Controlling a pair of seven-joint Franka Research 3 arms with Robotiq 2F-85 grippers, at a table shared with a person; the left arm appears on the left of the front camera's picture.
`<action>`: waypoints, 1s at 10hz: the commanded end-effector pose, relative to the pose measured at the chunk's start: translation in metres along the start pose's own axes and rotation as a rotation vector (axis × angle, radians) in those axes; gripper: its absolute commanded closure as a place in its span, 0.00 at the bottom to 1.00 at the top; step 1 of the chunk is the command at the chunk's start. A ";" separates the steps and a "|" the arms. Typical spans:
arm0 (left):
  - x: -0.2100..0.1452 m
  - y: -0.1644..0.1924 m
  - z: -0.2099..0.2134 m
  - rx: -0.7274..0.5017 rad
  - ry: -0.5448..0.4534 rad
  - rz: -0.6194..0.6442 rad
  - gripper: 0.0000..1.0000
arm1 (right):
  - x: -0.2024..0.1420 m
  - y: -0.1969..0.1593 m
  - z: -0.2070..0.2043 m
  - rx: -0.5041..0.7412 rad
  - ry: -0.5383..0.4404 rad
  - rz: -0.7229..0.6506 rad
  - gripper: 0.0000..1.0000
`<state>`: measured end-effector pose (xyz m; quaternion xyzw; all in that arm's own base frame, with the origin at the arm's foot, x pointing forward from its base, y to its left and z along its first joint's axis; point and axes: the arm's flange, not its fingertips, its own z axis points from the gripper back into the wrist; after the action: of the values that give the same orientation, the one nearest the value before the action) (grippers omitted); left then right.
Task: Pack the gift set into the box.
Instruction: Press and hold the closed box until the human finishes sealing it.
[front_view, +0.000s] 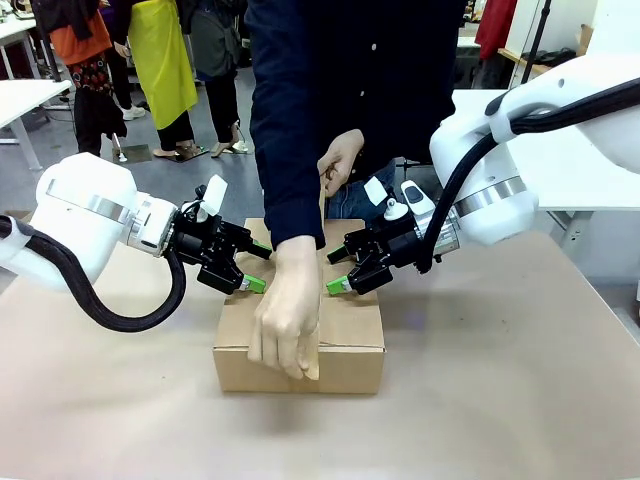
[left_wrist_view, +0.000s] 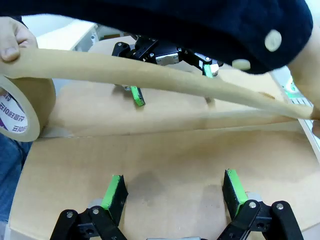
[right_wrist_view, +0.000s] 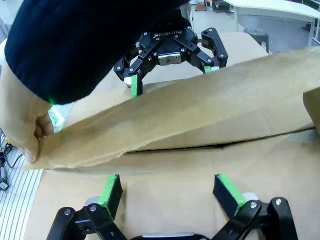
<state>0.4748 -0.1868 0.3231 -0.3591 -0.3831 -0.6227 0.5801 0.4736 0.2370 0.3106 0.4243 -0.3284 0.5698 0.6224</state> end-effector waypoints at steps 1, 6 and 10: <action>-0.002 -0.001 -0.001 -0.002 0.000 0.005 0.00 | -0.005 0.000 -0.001 -0.001 0.010 -0.008 0.00; -0.002 -0.001 -0.001 -0.002 0.000 0.005 0.00 | -0.005 0.000 -0.001 -0.001 0.010 -0.008 0.00; -0.002 -0.001 -0.001 -0.002 0.000 0.005 0.00 | -0.005 0.000 -0.001 -0.001 0.010 -0.008 0.00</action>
<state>0.4750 -0.1868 0.3233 -0.3590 -0.3832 -0.6227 0.5800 0.4736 0.2370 0.3106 0.4243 -0.3284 0.5698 0.6225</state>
